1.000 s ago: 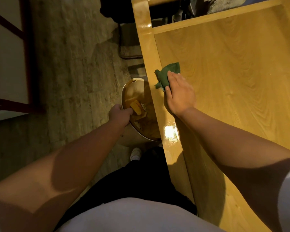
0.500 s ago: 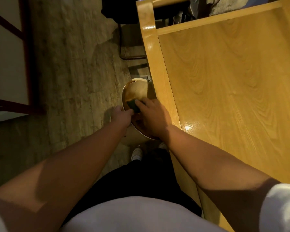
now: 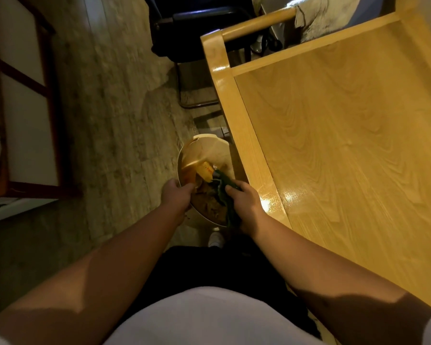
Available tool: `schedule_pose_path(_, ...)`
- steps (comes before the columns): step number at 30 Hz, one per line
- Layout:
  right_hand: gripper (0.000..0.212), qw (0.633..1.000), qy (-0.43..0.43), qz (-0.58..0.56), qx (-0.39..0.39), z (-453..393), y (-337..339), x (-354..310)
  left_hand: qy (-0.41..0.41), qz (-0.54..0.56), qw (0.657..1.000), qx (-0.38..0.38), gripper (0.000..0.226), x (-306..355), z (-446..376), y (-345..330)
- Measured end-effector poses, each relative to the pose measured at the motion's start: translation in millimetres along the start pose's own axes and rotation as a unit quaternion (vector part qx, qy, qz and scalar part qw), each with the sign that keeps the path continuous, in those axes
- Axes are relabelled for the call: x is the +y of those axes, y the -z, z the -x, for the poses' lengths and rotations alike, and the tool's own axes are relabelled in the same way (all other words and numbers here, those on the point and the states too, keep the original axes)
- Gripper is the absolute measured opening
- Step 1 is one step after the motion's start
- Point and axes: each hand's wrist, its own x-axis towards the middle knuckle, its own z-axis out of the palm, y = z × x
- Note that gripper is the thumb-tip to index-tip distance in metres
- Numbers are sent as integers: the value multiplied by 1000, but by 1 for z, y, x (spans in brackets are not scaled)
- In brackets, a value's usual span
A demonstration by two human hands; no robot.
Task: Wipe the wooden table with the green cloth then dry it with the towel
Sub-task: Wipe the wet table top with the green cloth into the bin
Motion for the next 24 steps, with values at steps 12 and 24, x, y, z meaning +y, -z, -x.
schedule_pose_path(12,16,977,-55,-186,92,-10,-42,59,104,2,986,-134,23,-17,-81,30)
schedule_pose_path(24,21,909,-82,-359,194,23,-81,174,78,-224,951,-199,7,-65,-124,30)
